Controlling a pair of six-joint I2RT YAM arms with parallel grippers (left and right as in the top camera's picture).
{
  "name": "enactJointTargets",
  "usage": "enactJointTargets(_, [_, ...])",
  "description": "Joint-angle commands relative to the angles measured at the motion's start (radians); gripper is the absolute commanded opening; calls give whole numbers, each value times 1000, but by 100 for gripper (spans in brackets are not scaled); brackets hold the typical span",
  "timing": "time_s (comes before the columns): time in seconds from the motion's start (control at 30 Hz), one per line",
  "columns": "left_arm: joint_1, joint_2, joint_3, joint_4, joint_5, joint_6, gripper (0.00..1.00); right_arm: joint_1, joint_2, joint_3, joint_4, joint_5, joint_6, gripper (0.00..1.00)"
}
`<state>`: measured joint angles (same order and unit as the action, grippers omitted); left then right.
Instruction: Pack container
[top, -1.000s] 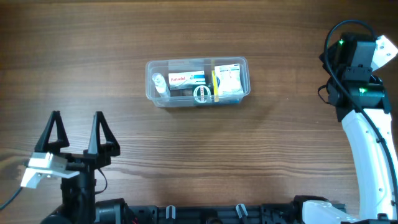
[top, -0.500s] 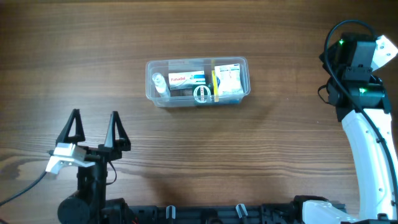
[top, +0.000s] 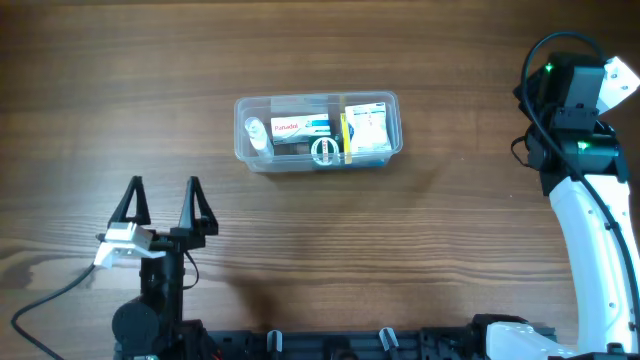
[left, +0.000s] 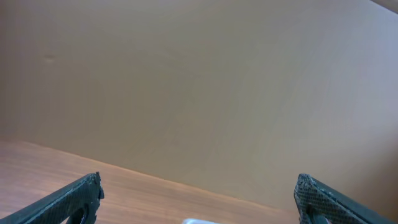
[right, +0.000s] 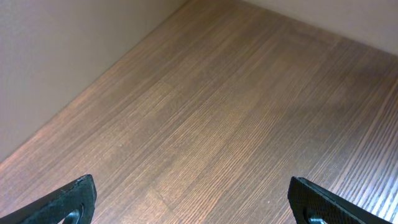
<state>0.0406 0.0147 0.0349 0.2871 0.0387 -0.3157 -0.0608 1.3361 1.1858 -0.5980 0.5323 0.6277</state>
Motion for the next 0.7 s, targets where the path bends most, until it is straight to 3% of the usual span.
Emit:
enactJointTargets(0.0, [-5, -12, -29, -16, -75, 20, 100, 2, 9, -3, 3, 9, 10, 100])
enactJointTargets(0.23, [-5, -12, -29, -116, -93, 20, 100, 2, 9, -3, 3, 9, 10, 100])
enactJointTargets(0.53, [-5, -12, -29, -356, -104, 19, 100, 2, 9, -3, 3, 9, 10, 100])
enactJointTargets(0.67, [-5, -12, -29, -356, -101, 43, 100, 2, 9, -3, 3, 9, 10, 100])
